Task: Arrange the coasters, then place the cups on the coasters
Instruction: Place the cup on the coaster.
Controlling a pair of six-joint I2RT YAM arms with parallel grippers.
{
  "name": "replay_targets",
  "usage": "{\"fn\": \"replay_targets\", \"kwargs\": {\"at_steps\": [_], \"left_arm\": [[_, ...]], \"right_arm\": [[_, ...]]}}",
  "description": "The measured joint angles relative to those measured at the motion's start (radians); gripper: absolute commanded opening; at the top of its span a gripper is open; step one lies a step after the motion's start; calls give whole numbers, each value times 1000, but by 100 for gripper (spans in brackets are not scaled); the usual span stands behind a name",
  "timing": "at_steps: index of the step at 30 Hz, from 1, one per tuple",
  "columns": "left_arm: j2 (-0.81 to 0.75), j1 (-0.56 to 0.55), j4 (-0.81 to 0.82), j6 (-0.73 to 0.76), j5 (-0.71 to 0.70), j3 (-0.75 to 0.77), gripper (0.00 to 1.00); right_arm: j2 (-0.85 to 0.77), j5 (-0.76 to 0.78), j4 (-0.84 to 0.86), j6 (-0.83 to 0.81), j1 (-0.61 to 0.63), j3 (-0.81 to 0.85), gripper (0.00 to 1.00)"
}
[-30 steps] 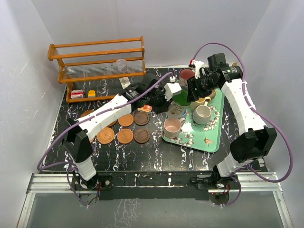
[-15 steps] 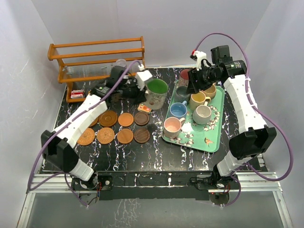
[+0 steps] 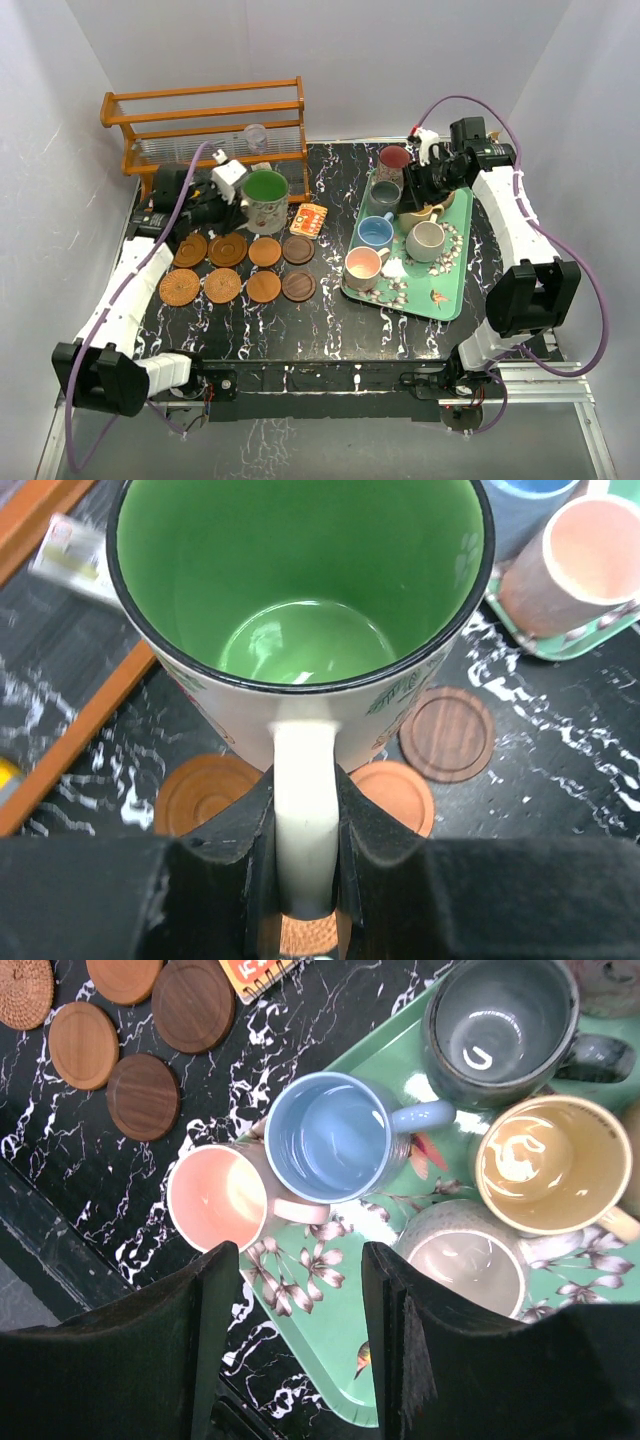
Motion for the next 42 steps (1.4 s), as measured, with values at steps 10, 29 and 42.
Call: {"fn": "replay_targets", "kwargs": {"at_steps": [10,29,42], "left_arm": [[-109,261,79,92,80,-276,0],[-98,695,384,142,256,-492,0],[73,863,395,309,370,-494,0]], "right_arm": [[-20,-100,71,-35,-106,-135,48],[-73,-204,130,-80,-133,-220,47],[-73,-219,137,-96,-133,-251,47]]}}
